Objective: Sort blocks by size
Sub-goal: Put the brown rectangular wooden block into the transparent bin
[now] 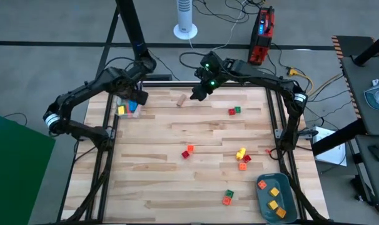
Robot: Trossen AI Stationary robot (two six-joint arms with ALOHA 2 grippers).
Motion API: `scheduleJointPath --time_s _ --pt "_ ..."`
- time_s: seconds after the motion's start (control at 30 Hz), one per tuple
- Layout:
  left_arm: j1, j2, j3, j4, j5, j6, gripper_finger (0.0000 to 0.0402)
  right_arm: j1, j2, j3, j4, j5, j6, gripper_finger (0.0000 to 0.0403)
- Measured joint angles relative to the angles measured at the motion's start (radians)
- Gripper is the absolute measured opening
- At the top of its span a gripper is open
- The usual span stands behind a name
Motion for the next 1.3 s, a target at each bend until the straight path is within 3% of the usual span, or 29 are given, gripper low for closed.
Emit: scheduleJointPath --time_s 0.13,0.23,0.33,0.43,0.63,0.9,1.17,1.3 --pt "-0.083 -0.062 0.0 0.166 0.132 0.064 0.011 0.007 -0.001 -0.004 -0.033 0.063 0.018 0.0215" --pt "-0.143 -0.075 0.0 0.376 0.216 0.092 0.011 0.011 -0.012 -0.005 -0.121 0.174 0.07 0.0214" --pt "-0.175 -0.042 0.0 0.547 0.217 0.086 0.011 0.012 -0.046 -0.006 -0.227 0.295 0.081 0.0216" --pt "-0.178 0.039 0.001 0.633 0.217 0.077 0.011 0.013 -0.092 -0.006 -0.274 0.346 0.083 0.0216" --pt "-0.161 0.234 0.0 0.703 0.307 0.049 0.012 0.015 -0.192 -0.006 -0.261 0.371 0.111 0.0216" --pt "-0.155 0.435 0.007 0.799 0.425 0.052 0.0183 0.018 -0.261 -0.007 -0.253 0.45 0.132 0.0216" --pt "-0.148 0.59 0.167 0.79 0.363 0.142 0.0226 0.02 -0.254 -0.007 -0.25 0.451 0.132 0.0215" --pt "-0.14 0.692 0.273 0.679 0.306 0.159 0.0229 0.028 -0.24 -0.009 -0.253 0.451 0.135 0.0217"
